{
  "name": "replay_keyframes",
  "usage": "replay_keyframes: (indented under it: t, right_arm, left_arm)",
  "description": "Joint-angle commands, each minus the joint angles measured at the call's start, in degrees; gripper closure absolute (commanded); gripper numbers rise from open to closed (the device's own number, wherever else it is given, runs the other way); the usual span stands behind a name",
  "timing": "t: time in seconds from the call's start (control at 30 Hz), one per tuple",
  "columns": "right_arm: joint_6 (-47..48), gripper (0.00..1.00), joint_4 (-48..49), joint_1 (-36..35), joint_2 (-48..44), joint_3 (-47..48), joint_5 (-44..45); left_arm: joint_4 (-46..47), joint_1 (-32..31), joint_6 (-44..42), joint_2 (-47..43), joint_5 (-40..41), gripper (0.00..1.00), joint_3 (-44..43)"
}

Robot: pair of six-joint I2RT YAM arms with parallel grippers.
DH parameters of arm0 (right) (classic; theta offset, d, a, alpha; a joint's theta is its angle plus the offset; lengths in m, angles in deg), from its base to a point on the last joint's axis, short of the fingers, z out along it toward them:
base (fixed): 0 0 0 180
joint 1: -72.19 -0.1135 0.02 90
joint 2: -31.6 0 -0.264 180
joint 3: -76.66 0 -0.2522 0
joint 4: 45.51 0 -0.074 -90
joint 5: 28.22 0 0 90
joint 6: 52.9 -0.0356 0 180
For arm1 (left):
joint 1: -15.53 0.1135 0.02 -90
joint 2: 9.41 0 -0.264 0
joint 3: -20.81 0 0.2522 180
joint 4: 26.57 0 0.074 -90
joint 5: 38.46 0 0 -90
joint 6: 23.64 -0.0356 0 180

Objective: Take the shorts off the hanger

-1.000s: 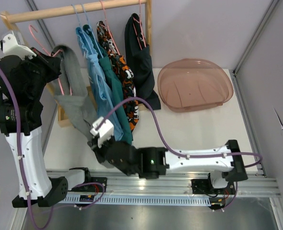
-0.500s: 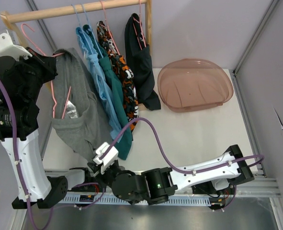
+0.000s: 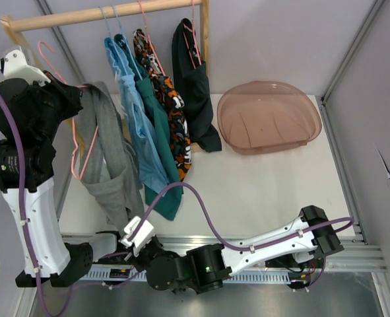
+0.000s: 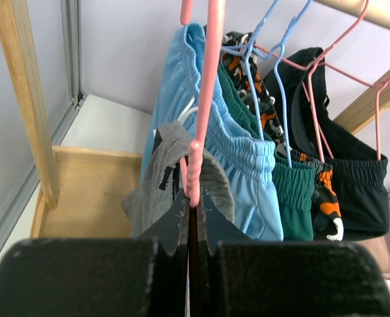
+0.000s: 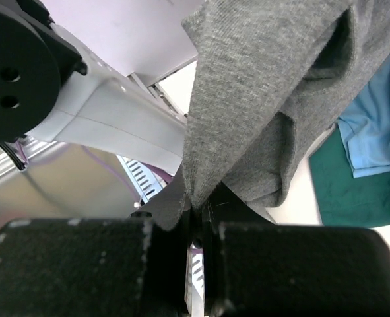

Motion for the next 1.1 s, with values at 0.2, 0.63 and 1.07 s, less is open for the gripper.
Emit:
replay_keyframes:
  t: [0.2,0.63,1.07]
  right_arm:
    - [6.64,1.00,1.97,12.45,6.65,12.98,-10.83]
    - [4.27,1.00,-17.40,32.54,17.40,44.42,-23.41]
    - [7.32,1.00,-3.33,15.33,-17.32,3.96,-4.89]
  left_arm:
    - [14.01,0.33,9.72,-13.83,-3.72,1.00,14.57]
    - [0.30,-2.47,14.06,-20.99,2.07,1.00,13.03]
    - [-4.80,-6.88,10.54,-12.46,7.34,1.00,-7.23]
